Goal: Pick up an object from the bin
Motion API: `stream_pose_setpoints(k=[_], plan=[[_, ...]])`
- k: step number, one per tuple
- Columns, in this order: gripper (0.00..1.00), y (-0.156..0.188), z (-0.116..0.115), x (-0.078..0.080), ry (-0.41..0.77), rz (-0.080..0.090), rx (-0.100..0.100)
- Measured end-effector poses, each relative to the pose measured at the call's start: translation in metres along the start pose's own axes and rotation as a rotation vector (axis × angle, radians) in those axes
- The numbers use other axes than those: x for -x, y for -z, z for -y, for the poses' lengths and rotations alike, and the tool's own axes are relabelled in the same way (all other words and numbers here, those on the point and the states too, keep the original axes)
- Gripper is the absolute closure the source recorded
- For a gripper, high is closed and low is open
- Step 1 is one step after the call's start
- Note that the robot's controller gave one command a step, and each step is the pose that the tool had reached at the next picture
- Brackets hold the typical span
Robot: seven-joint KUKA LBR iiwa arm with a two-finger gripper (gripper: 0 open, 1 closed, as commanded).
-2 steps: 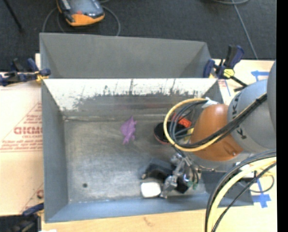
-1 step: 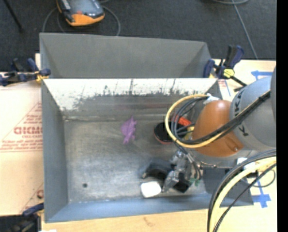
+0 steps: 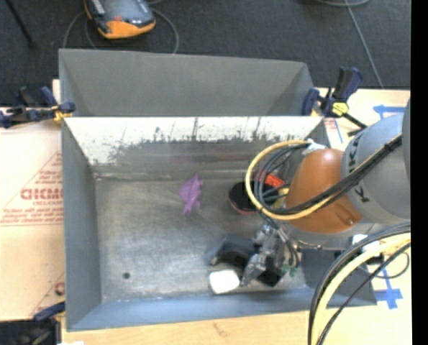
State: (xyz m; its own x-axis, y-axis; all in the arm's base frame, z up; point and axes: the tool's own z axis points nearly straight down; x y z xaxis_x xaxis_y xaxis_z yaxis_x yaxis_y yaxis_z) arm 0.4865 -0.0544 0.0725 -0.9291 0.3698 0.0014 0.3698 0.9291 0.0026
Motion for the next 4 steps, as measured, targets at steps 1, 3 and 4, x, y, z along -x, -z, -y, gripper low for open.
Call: stream_pose_setpoints(k=[1,3,4], plan=[[1.0,0.0,0.0,0.0,0.0,0.0,0.0],[1.0,0.017,0.001,-0.002,0.002,-0.002,-0.003],[1.0,0.027,0.001,-0.001,0.003,0.0,-0.003]])
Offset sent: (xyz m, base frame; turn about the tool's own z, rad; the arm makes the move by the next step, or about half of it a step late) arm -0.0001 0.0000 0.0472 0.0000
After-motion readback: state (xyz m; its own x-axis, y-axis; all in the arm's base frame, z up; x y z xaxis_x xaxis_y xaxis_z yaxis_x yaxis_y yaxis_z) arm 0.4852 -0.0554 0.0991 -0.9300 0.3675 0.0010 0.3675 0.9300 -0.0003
